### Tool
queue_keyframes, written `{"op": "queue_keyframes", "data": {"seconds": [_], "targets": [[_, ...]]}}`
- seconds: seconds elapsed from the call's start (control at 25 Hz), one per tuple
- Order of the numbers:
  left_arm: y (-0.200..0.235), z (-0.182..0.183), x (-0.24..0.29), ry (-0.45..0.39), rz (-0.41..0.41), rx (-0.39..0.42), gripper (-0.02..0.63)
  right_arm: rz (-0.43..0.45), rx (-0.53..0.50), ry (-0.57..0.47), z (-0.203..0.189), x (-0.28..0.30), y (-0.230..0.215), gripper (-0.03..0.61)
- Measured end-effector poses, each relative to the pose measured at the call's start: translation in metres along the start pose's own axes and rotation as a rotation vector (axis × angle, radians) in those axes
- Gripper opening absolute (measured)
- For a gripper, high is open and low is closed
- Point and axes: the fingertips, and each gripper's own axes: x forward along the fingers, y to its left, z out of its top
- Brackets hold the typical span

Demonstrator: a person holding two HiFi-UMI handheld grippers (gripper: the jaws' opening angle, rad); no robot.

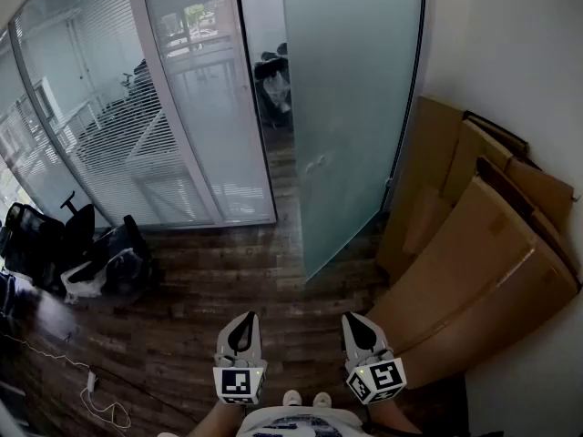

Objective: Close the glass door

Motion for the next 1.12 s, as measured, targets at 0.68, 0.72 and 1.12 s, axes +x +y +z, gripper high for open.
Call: {"op": "queue_keyframes", "data": {"seconds": [0.68, 0.72, 1.12], "targets": [[-0.002, -0.001, -0.004, 0.046, -0.024, -0.034, 0.003, -0.008, 0.03, 0.0, -0.002, -0.007, 0.007, 0.008], [-0.003, -0.001, -0.003, 0.052, -0.022, -0.035, 0.003, -0.006, 0.03, 0.002, -0.003, -0.007, 0.005, 0.008], [-0.017, -0.005, 0.0, 0.058, -0.005, -0.024, 0.003, 0.011, 0.044, 0.033, -0.01, -0.011, -0.008, 0.008]]}}
